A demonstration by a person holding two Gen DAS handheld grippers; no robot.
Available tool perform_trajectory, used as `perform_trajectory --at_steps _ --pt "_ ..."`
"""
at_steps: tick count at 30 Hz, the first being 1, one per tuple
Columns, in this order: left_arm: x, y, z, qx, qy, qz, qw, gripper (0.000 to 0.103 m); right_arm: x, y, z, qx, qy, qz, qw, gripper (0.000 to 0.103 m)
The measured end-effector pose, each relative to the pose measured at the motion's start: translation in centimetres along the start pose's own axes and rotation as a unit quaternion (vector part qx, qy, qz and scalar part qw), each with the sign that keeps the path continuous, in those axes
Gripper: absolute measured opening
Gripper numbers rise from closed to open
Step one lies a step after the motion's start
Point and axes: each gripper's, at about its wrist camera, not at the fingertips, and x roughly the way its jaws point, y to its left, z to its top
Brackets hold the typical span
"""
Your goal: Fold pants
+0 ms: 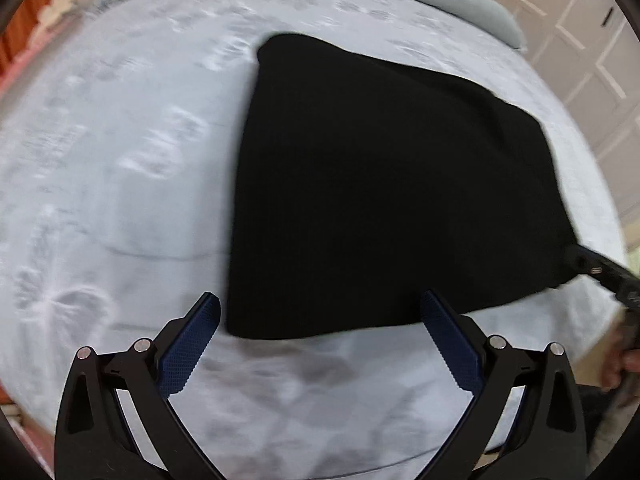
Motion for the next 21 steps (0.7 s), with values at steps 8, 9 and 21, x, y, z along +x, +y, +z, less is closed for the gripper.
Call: perform_trajectory --at_steps 8,9,21 --pt "-2.6 3.1 0.9 -0.051 -0.019 -0.091 0.9943 0.027 -3.3 2.8 0.8 -0.032 -0.046 0.023 0.998 0.007" --pt "-3.2 3.3 0.9 -0.046 -0.024 -0.095 0.9941 0.028 -3.7 2.8 0.7 -0.030 -0.047 0.031 0.998 0.007" --pt "-6.6 4.9 -0.6 0.014 -0.132 0.280 0.9508 0.098 -4.0 3.7 0.1 -0.059 -0.083 -0.021 0.995 0.035"
